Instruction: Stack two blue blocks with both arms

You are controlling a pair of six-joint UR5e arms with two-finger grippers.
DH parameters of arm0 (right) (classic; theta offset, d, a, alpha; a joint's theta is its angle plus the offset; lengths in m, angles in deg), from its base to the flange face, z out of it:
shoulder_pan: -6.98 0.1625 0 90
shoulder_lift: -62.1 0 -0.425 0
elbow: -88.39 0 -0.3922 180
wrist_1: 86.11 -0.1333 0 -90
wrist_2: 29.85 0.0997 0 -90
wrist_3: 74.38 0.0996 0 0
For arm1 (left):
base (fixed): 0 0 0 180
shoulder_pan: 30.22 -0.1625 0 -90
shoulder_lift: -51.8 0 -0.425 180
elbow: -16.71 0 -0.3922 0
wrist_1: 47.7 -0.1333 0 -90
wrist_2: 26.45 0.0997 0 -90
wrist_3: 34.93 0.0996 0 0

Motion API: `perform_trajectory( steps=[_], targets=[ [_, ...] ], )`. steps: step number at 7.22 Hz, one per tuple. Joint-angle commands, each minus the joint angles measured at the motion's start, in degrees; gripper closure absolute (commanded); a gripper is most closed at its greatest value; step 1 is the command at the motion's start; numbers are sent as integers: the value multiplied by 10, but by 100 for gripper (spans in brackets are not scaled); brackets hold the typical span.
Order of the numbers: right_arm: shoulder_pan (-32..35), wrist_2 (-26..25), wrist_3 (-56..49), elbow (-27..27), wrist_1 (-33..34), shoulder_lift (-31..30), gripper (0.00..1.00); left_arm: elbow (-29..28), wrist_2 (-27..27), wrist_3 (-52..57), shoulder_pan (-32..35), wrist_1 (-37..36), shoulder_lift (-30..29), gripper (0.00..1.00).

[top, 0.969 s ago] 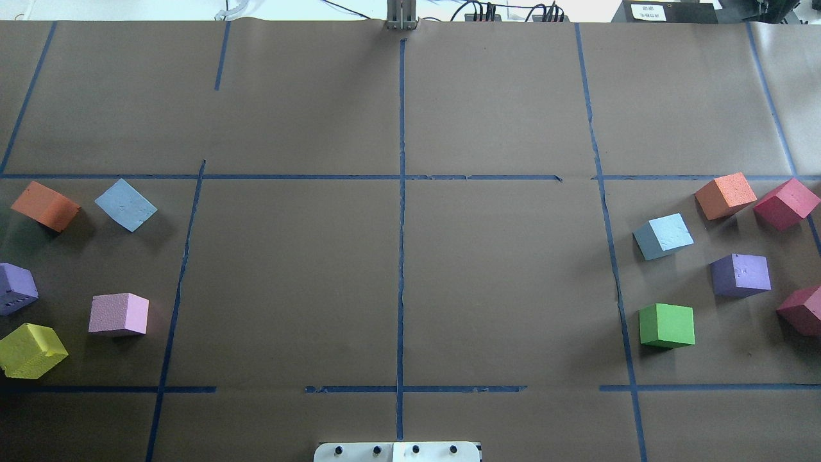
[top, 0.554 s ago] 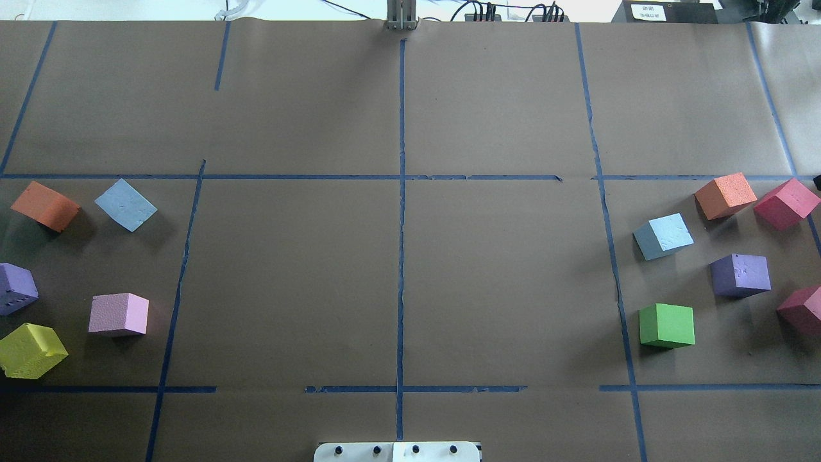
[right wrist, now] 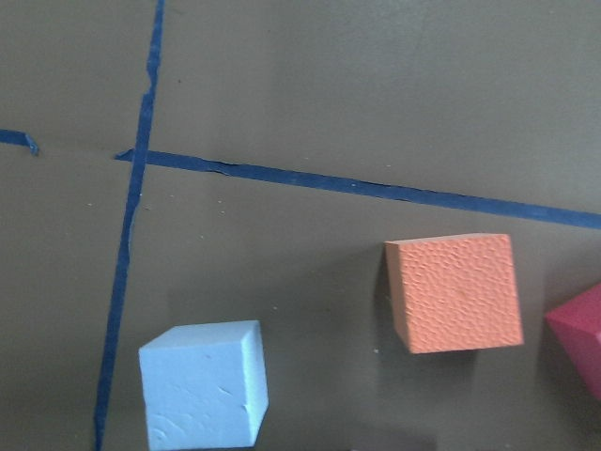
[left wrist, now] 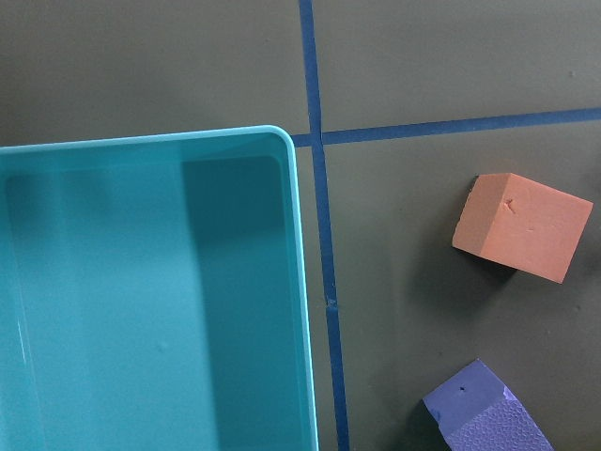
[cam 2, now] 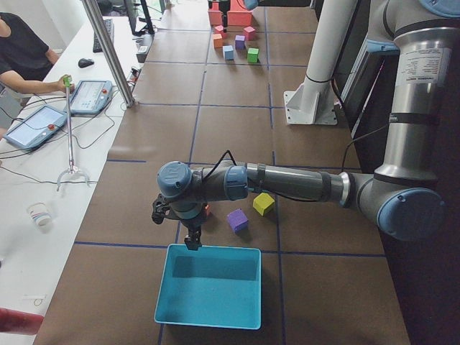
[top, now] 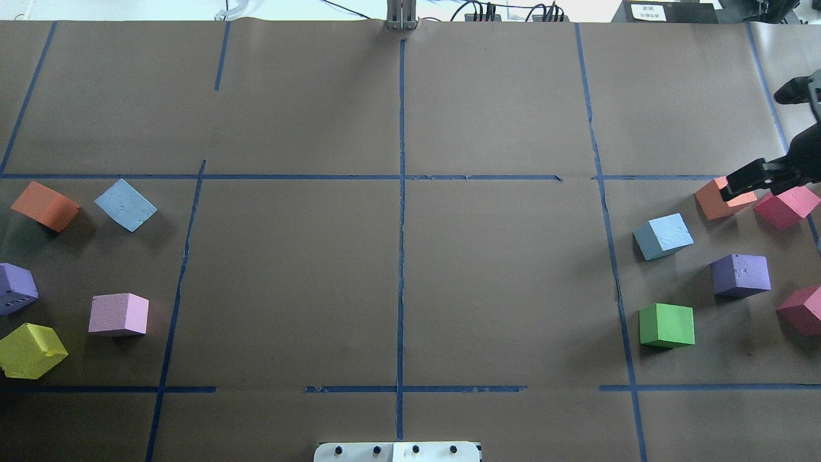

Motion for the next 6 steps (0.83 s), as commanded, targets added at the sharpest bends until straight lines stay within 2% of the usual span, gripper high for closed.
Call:
perform_trajectory(
  steps=[1, 3, 6],
  targets=[
    [-66, -54, 92, -3, -51, 4, 4, 0, 0, 0, 0, 0, 1, 0],
    [-90, -89, 93, -9, -51, 4, 2, 0, 0, 0, 0, 0, 1, 0],
    [-116, -102, 85, -53, -51, 31, 2, 1, 0, 0, 0, 0, 1, 0]
  ],
)
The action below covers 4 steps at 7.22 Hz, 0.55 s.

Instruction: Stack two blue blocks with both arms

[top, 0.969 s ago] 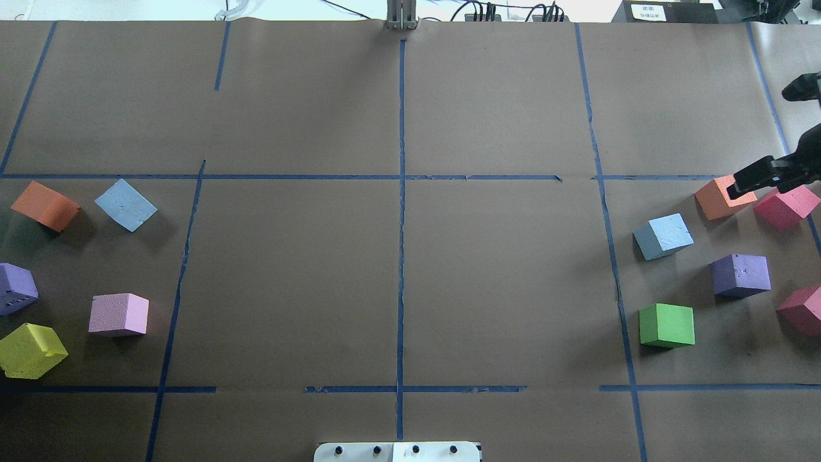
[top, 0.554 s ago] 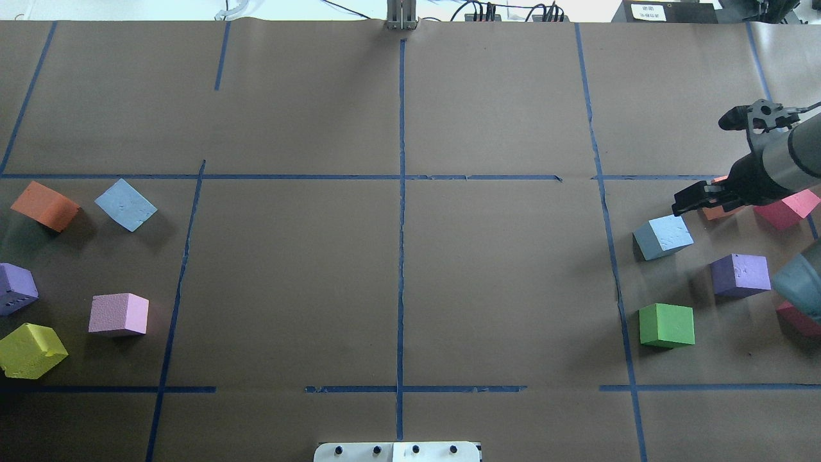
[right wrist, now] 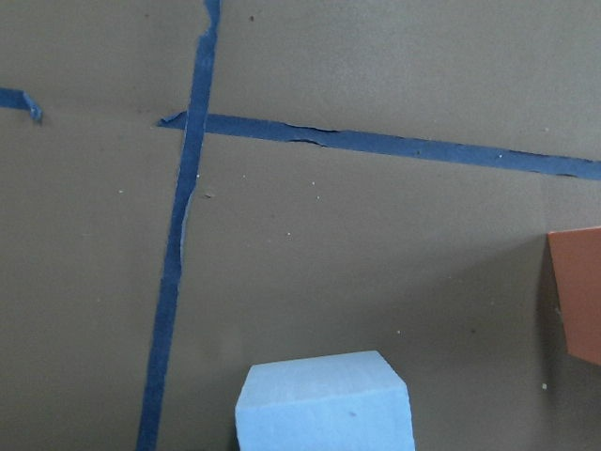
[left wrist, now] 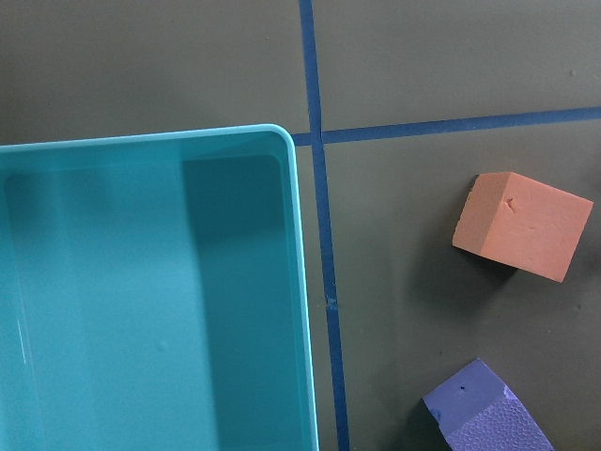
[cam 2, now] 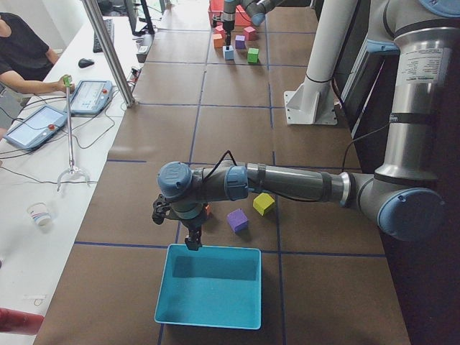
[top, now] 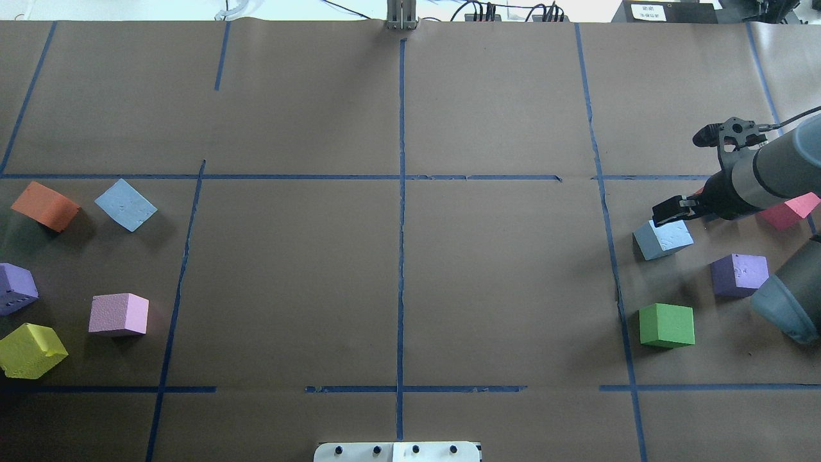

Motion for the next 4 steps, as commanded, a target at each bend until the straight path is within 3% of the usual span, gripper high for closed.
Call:
perform_trajectory(
  steps=[1, 2, 3, 4],
  targets=[
    [-17, -15, -13, -33, 0, 17, 2, 1, 0, -1, 0, 0, -1, 0],
    [-17, -16, -40, -38, 1, 16, 3, 5, 0, -1, 1, 0, 0, 0],
    [-18, -16, -42, -48, 1, 17, 10, 14, 0, -2, 1, 0, 0, 0],
    [-17, -16, -40, -48, 0, 17, 50, 16, 0, -2, 1, 0, 0, 0]
  ],
)
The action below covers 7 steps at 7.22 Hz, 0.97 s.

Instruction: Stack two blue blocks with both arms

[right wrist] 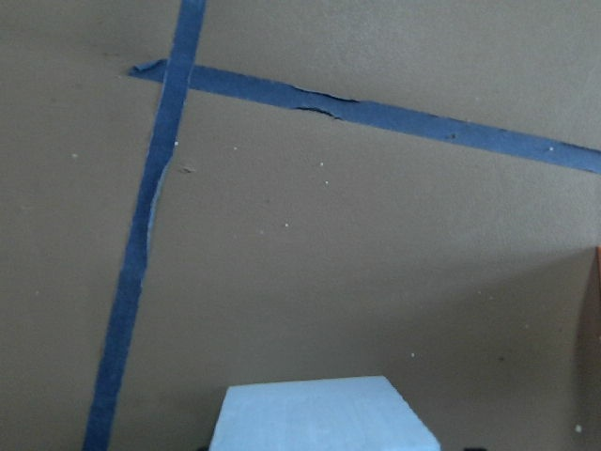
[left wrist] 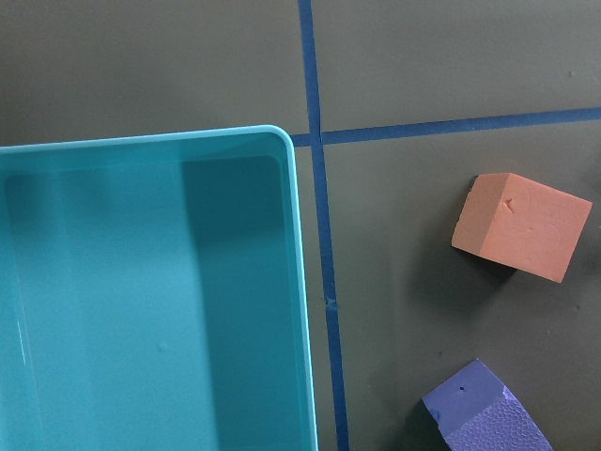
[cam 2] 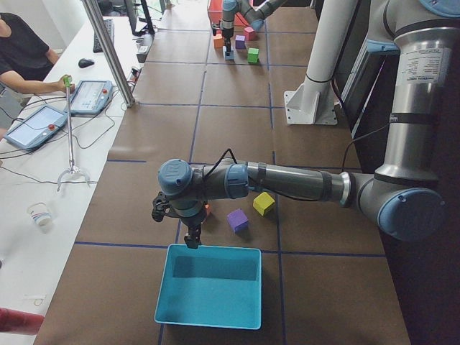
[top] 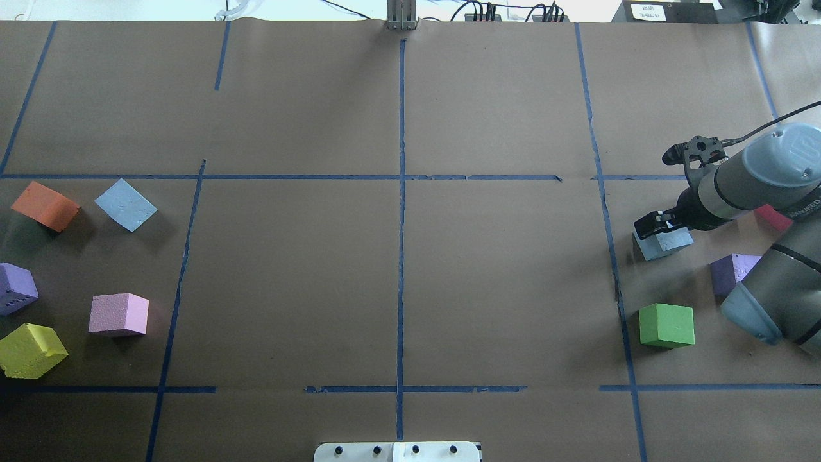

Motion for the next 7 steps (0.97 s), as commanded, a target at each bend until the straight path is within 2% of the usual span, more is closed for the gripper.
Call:
perform_trajectory(
  steps=[1, 2, 3, 4, 5, 6, 7],
  targets=[
    [0, -1, -3, -5, 0, 1, 85, 6, -1, 0, 0, 0, 0, 0],
    [0, 5, 0, 3, 0, 1, 99, 6, -2, 1, 0, 0, 1, 0],
    [0, 17, 2, 42, 12, 2, 100, 10, -2, 1, 1, 0, 1, 0],
    [10, 41, 14, 85, 65, 34, 100, 10, -3, 1, 1, 0, 1, 0],
    [-9, 42, 115, 81, 139, 147, 100, 10, -4, 1, 1, 0, 1, 0],
    [-61, 25, 206, 69, 181, 221, 100, 11, -10, 1, 1, -1, 1, 0],
    [-97, 0, 304, 37, 185, 300, 100, 22, -51, 3, 1, 1, 12, 0]
  ],
)
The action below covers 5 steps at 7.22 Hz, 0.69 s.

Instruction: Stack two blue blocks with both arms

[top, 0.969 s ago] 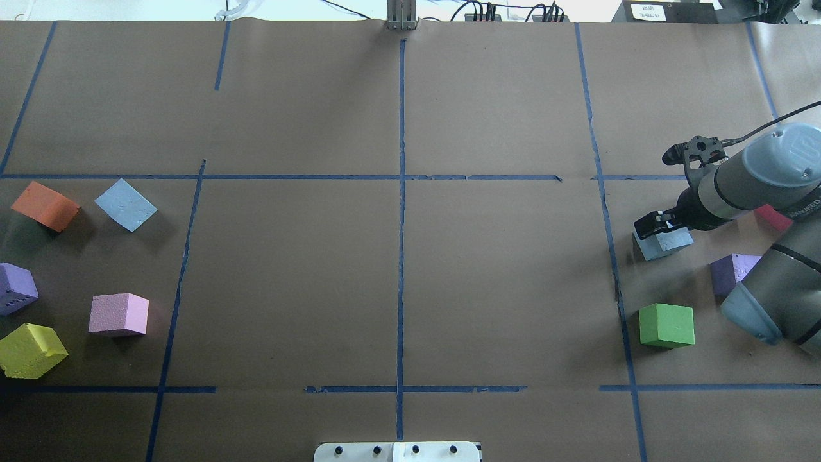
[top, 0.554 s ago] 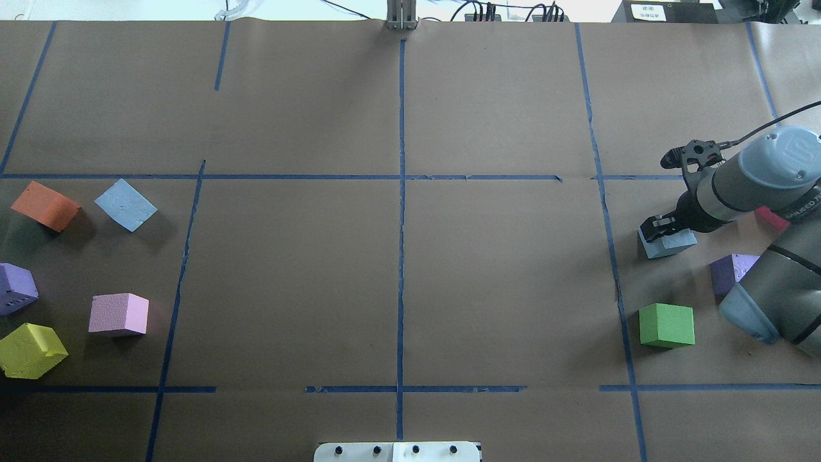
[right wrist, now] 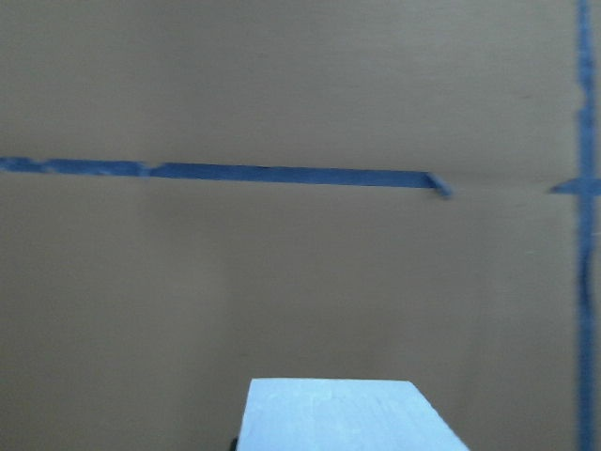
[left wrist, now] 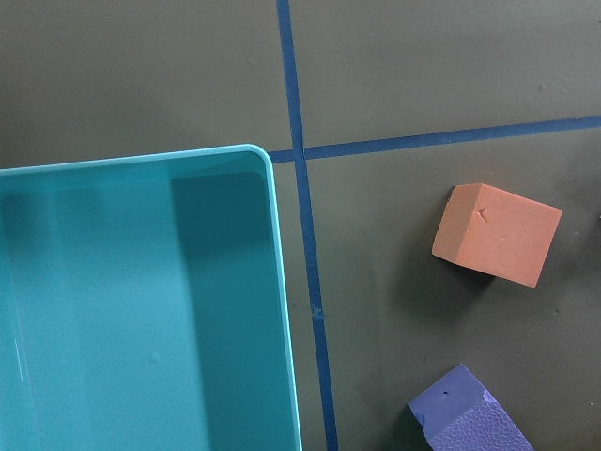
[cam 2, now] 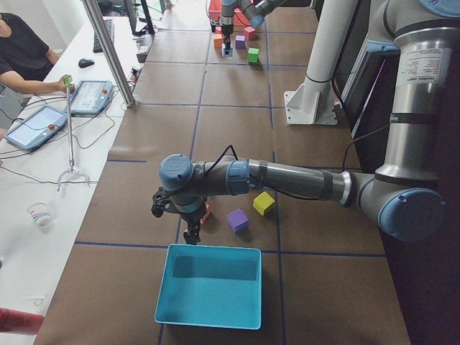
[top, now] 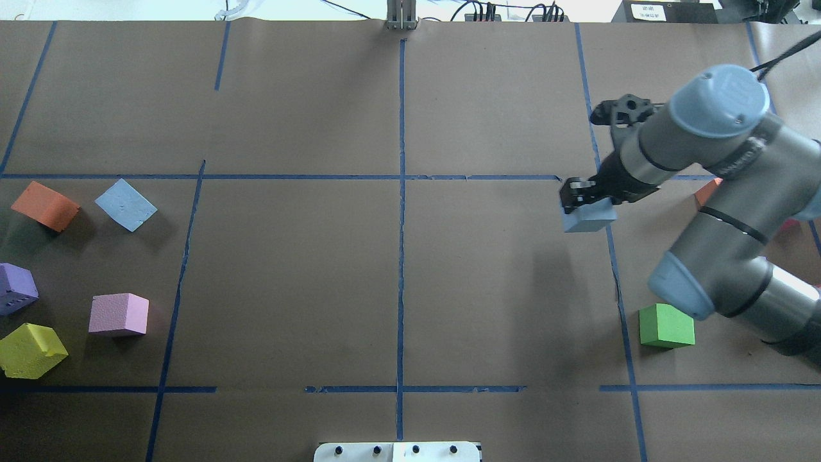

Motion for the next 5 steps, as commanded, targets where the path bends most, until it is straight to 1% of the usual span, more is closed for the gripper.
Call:
perform_trajectory(
  steps=[1, 3, 4, 5],
  targets=[
    [-73, -58, 167, -72, 25, 154, 100, 26, -35, 0, -1, 3, 18, 0],
    [-115, -97, 199, -211, 15, 241, 100, 40, -37, -2, 0, 2, 28, 0],
    [-123, -102, 199, -252, -20, 247, 100, 57, -40, -2, 0, 2, 39, 0],
    [-128, -103, 198, -268, -37, 248, 99, 79, -46, -2, 0, 2, 57, 0]
  ],
)
